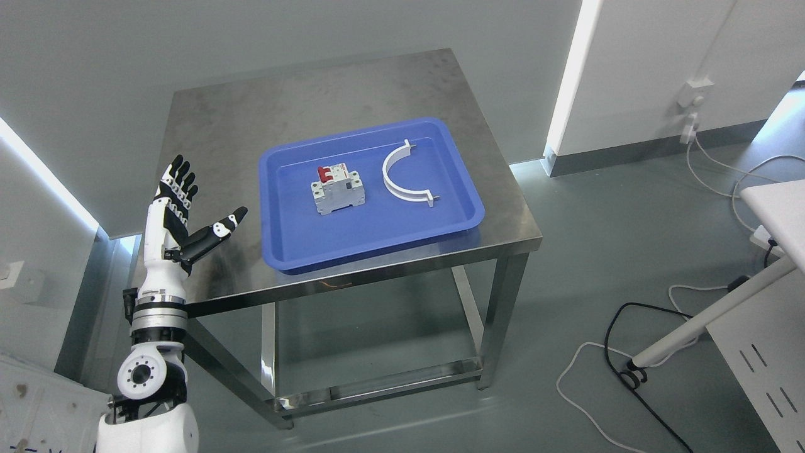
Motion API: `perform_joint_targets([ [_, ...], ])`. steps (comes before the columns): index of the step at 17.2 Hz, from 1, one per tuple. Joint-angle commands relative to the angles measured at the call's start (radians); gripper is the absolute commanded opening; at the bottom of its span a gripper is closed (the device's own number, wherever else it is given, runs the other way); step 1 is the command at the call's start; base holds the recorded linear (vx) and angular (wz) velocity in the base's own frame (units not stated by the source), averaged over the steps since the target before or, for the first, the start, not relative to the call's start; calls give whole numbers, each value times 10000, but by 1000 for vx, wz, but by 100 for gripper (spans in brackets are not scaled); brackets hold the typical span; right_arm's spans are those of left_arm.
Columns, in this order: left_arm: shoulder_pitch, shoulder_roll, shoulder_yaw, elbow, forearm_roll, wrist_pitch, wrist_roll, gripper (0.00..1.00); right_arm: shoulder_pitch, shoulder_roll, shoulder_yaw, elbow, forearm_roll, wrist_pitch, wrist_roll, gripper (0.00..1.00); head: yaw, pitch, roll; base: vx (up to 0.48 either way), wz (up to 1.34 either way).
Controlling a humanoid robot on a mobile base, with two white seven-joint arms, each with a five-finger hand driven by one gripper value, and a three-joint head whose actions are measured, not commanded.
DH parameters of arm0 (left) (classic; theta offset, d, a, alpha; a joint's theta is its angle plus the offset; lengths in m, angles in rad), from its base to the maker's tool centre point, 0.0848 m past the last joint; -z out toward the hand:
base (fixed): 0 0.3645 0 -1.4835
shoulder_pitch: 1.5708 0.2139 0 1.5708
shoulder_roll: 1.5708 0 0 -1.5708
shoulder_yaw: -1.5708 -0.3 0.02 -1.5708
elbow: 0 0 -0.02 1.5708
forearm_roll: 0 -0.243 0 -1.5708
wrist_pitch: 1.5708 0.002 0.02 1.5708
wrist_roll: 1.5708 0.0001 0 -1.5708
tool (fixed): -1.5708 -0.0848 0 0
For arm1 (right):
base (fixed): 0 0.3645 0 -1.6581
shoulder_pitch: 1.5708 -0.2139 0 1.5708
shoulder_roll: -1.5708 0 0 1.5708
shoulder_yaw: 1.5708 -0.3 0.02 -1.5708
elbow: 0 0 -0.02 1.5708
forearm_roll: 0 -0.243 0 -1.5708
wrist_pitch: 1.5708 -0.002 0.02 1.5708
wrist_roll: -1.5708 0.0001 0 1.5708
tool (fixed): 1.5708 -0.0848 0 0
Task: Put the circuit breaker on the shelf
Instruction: 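Reach the left hand toward the grey circuit breaker in the blue tray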
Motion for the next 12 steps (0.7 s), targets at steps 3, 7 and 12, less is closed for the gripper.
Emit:
perform_joint_targets([
  [3,-127,85,-154,11,-215,-668,-110,100,0,-175,0,0,0,-7,4,100,0,0,0,0,0],
  [7,-1015,1109,-827,-67,-306,-565,-2146,100,0,-175,0,0,0,-7,4,100,0,0,0,0,0],
  [12,-2258,1956,-2253,-66,-2372,849,-2411,100,0,-175,0,0,0,-7,4,100,0,0,0,-2,-21],
])
